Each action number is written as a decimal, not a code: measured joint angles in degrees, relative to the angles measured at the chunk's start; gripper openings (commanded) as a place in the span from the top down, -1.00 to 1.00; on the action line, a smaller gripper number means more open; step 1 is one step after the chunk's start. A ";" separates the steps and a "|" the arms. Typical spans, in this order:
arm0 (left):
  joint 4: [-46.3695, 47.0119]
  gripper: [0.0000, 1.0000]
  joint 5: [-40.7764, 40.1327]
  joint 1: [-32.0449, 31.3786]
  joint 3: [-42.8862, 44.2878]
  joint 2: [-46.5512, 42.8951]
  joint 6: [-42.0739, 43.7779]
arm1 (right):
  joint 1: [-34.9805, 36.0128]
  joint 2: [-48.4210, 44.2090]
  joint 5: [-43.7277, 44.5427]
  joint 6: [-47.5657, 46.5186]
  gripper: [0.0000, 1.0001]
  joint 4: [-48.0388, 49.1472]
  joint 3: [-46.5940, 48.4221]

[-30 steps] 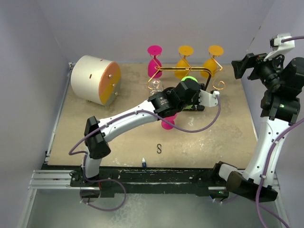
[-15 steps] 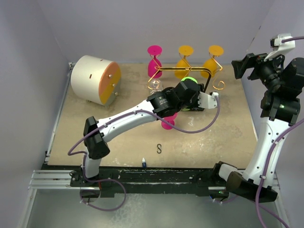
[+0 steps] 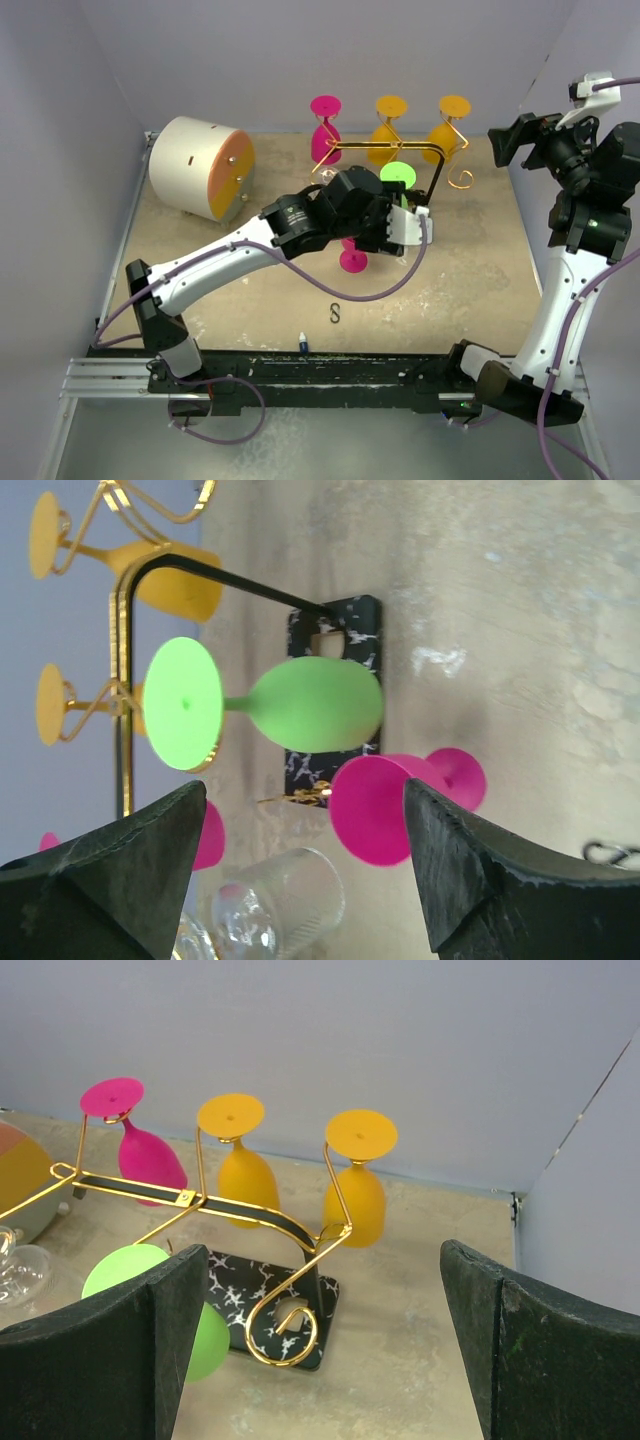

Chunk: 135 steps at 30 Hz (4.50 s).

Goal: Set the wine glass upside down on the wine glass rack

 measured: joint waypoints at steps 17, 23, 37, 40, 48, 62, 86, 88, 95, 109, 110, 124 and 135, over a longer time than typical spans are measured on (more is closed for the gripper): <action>-14.60 -0.63 22.23 8.83 -10.05 -6.67 1.81 | -0.61 -0.59 -0.09 -0.15 -1.00 0.02 -0.55; -15.72 -0.62 23.45 8.90 -9.97 -2.08 3.26 | -0.70 -0.59 -0.35 -0.20 -1.00 0.02 -1.07; -16.04 -0.61 23.17 9.31 -5.81 6.93 5.57 | -0.70 -0.57 -2.91 -0.20 -1.00 0.04 -1.07; -16.11 -0.56 23.10 9.68 -5.05 7.80 6.05 | -0.70 -0.57 -2.93 -0.17 -1.00 0.04 -1.07; -16.85 -0.16 22.80 10.47 -3.04 11.21 6.69 | -0.70 -0.26 -3.10 -0.20 -1.00 0.15 -1.11; -21.31 0.64 22.84 10.82 -0.37 14.49 7.41 | -0.70 -0.07 -4.11 -0.20 -1.00 0.44 -1.79; -37.18 1.00 43.69 7.32 1.31 0.57 2.91 | -0.96 0.59 -15.04 -2.08 -1.00 0.17 -0.92; -37.16 1.00 46.07 7.06 1.33 -2.38 2.32 | -1.01 1.14 -18.69 -2.21 -1.00 0.02 -0.11; -34.36 1.00 50.38 7.06 3.37 -9.05 -2.97 | -1.44 0.68 -27.21 -3.52 -1.00 -0.28 0.96; -20.02 1.00 33.70 8.37 16.17 -12.96 -15.93 | -1.44 1.05 -29.90 13.44 -0.78 7.28 2.14; -19.21 1.00 31.91 8.57 16.92 -12.85 -16.39 | -1.38 1.42 -29.90 14.51 -0.77 7.34 2.49; -8.50 1.00 12.28 8.96 32.50 -5.18 -19.58 | 10.56 5.90 -26.53 21.18 -0.60 10.08 3.04; -6.99 1.00 10.71 8.96 33.53 -0.22 -21.09 | 19.23 11.87 -20.46 22.77 -0.27 16.76 3.13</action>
